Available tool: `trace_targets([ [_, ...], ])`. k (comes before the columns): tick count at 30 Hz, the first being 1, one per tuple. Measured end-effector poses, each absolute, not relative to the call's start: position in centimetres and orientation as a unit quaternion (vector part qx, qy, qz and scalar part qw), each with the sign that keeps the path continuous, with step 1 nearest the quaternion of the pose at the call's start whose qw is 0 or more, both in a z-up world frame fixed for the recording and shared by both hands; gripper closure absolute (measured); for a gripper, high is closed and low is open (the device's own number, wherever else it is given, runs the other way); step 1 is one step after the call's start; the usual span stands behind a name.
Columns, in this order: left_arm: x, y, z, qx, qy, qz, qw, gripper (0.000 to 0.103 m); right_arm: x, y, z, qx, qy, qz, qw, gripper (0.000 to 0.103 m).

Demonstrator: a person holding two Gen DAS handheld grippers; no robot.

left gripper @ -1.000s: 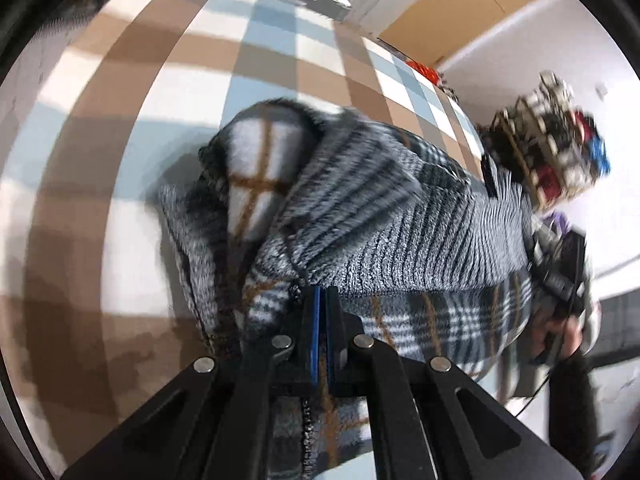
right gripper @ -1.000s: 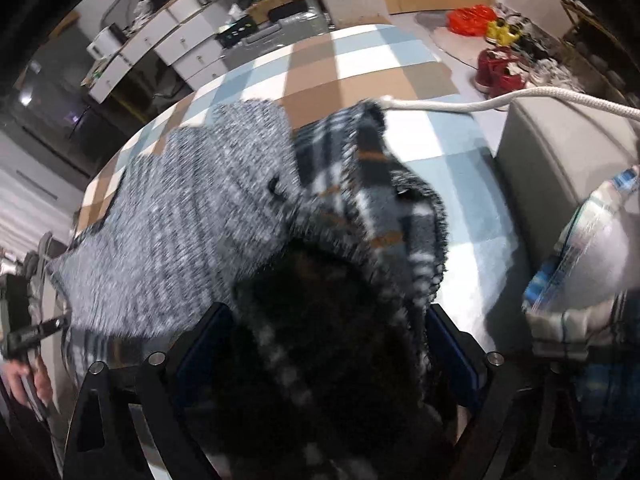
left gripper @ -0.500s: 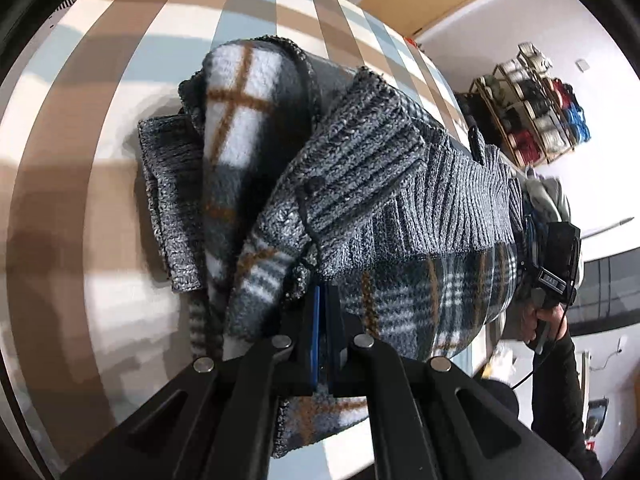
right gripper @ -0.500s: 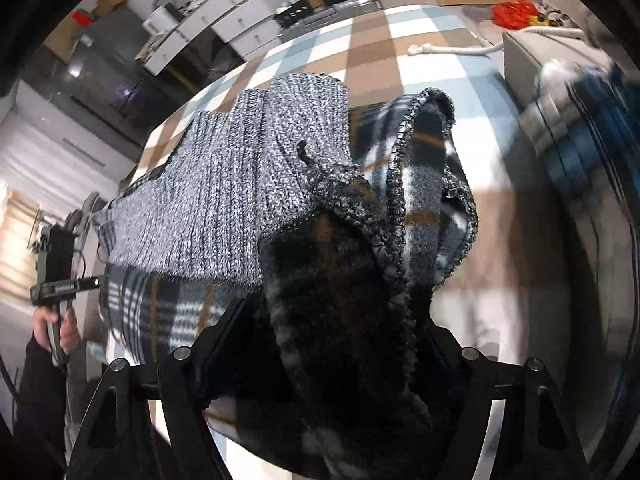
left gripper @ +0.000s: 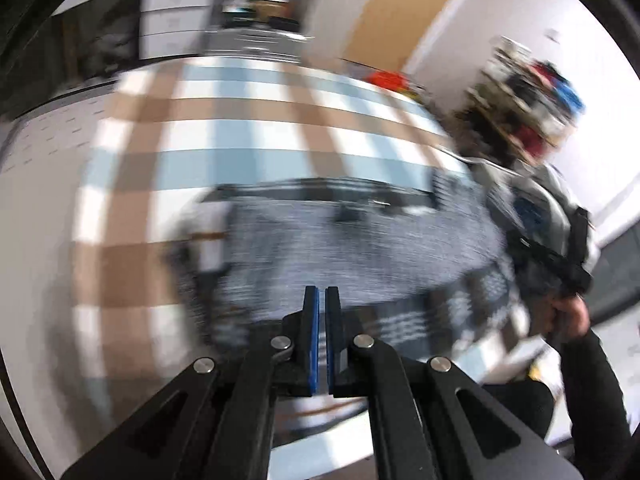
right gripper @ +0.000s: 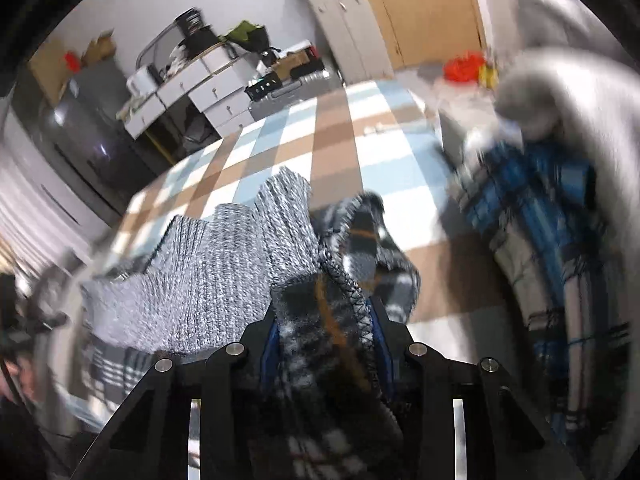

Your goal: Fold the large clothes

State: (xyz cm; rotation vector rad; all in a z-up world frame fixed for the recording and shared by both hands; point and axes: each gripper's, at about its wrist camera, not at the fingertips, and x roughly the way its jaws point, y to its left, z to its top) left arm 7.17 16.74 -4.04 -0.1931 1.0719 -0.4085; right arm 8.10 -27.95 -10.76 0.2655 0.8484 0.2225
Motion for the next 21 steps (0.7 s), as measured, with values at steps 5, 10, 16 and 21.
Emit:
trace_targets([
  [5,10.4,13.0,-7.7,-0.035,0.548,-0.172,0.818,0.103,7.7,-26.9,-8.0,0.095,0.341,0.055,0.933,0.065],
  [10,12.7,13.7,-10.2,-0.068,0.575,-0.142,0.803,0.103,8.7,-27.0,-7.9,0.055,0.345,0.019,0.937,0.063],
  [16,12.4,15.1,-9.7,-0.056,0.563,-0.139,0.813,0.103,7.7,-25.4,-8.5,0.067,0.358,0.136,0.921,0.027],
  [21,11.7,16.3,-9.3,-0.059,0.555,-0.134,0.819,0.103,9.7,-24.7,-11.8,0.033,0.412,0.085,0.907,0.022],
])
